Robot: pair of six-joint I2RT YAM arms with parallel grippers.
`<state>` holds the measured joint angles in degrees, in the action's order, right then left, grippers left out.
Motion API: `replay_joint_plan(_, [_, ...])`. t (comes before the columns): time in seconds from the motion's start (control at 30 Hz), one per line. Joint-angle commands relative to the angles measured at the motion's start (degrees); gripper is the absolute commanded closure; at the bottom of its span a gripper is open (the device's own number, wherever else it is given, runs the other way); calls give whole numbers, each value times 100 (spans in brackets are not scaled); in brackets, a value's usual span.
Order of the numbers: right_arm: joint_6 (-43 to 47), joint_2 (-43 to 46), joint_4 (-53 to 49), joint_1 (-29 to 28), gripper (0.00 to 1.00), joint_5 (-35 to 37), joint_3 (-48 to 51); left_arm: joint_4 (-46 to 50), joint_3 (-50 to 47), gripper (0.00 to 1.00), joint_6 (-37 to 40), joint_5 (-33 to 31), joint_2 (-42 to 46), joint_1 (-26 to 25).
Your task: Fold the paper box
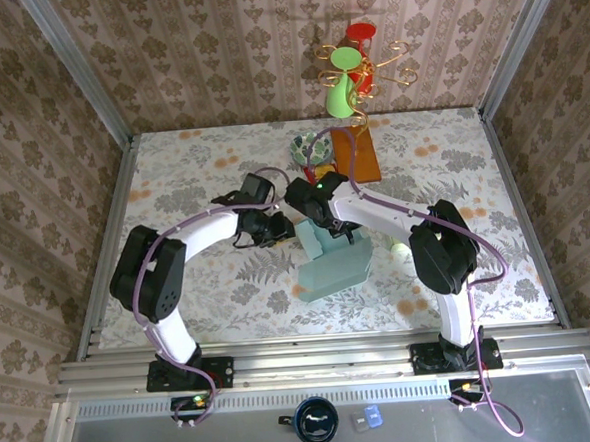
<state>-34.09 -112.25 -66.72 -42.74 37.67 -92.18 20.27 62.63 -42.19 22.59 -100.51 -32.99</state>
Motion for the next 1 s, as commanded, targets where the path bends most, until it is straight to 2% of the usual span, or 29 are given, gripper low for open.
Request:
replay_joint_plan(0.0, [-269, 190, -22, 21, 100, -4, 72, -539, -257, 74, -194, -73, 278, -185])
replay_joint_plan(0.17, [-309, 181, -34, 110, 100, -119, 84, -777, -811, 74, -659, -101, 764, -277])
replay_joint_plan(0.3, [-282, 194, 25, 145, 100, -207, 114, -1333, -1329, 71, -952, -37, 1079, -308])
replay_joint_plan(0.53, [-249, 153, 62, 145, 100, -252, 122, -1952, -1343, 72, -1188, 202, 570, -391])
replay_joint_plan(0.83, [-239, 169, 93, 144, 100, -325, 181, -2061, -880, 75, -1131, 261, -2, -436])
replay_joint_plan(0.97, [-226, 162, 97, 151, 100, -341, 175, -2112, -864, 75, -1194, 216, 81, -471])
